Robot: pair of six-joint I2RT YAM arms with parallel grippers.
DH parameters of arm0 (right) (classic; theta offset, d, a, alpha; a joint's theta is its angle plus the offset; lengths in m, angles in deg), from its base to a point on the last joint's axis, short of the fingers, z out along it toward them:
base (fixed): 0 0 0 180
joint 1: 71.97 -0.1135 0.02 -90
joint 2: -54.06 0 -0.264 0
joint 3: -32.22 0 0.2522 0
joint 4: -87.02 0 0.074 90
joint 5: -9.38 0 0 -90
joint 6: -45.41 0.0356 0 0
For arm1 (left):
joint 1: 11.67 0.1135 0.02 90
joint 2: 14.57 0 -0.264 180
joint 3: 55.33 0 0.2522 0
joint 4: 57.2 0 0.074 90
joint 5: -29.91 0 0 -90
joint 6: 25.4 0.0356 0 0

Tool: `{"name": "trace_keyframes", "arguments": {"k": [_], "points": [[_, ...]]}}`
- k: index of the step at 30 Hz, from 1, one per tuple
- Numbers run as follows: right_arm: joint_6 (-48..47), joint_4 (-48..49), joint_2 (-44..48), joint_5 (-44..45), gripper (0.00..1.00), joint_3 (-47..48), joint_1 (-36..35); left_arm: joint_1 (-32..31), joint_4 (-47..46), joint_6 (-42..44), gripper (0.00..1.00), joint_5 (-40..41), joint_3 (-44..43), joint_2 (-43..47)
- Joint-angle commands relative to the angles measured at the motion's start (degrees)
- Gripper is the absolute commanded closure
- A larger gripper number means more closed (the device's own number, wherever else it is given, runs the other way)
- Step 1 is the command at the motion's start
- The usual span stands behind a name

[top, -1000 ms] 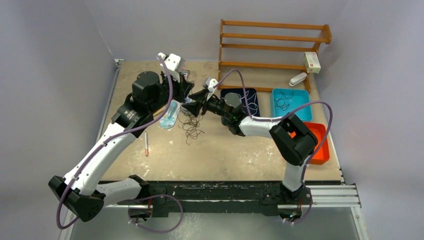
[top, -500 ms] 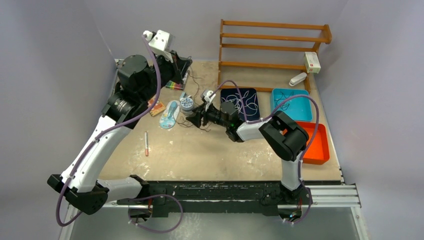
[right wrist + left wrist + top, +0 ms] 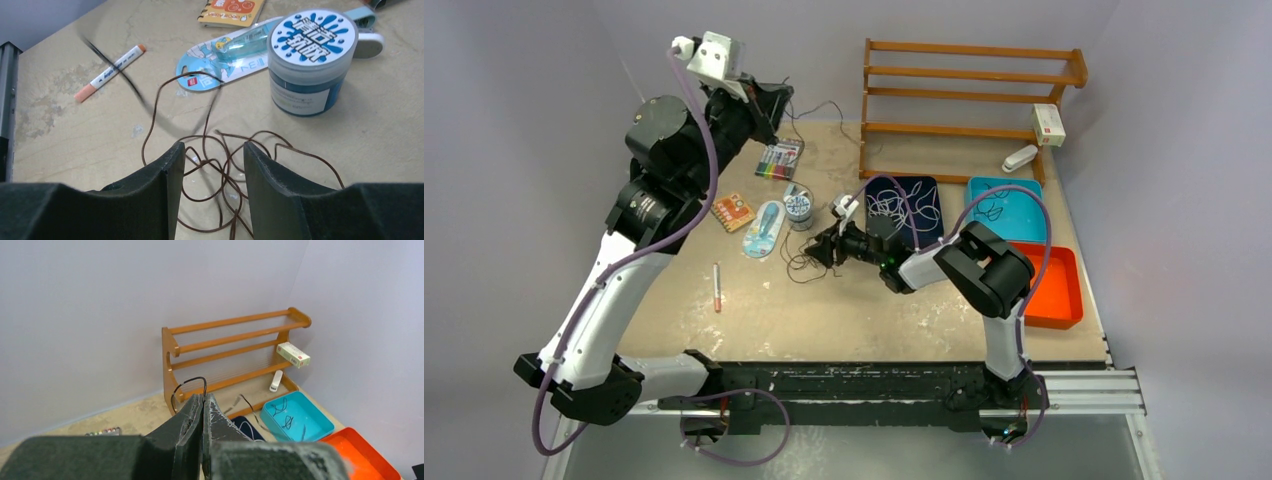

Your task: Untangle the cables

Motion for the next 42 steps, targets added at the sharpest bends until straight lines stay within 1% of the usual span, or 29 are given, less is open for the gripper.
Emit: {"name": "trace_keyframes", "arguments": {"k": [1,6,11,15,29,38,42], "points": [[0.2,4.2,0.5,1.6,0.51,-1.9,-0.2,0.0,-3.4,1.7,1.00,1.6,-4.4,0.2],[0.6,5.4,0.3,1.6,0.50,-4.0,-0.2,0.0,-4.9,2.1,1.00,1.3,-6.9,-0.1],[0.5,5.8,0.9,2.2,0.50,-5.8,-0.2,-0.1,-7.2,2.0,1.00,0.7,-6.8,0.3],[0.5,5.5,4.0,2.6,0.50,-7.3,-0.2,-0.1,-7.8,1.9,1.00,0.8,-6.3,0.4],[-4.6,-2.0,27.5,10.2,0.45,-13.5,-0.2,-0.1,-8.0,0.2,1.00,1.8,-1.4,2.5],[-8.9,-9.0,38.4,13.8,0.44,-14.8,-0.2,-0.1,-8.2,0.4,1.00,2.7,2.2,4.1],[-10.8,-10.2,43.0,16.0,0.43,-15.6,-0.2,0.0,-8.3,0.3,1.00,2.3,3.1,4.1]]}}
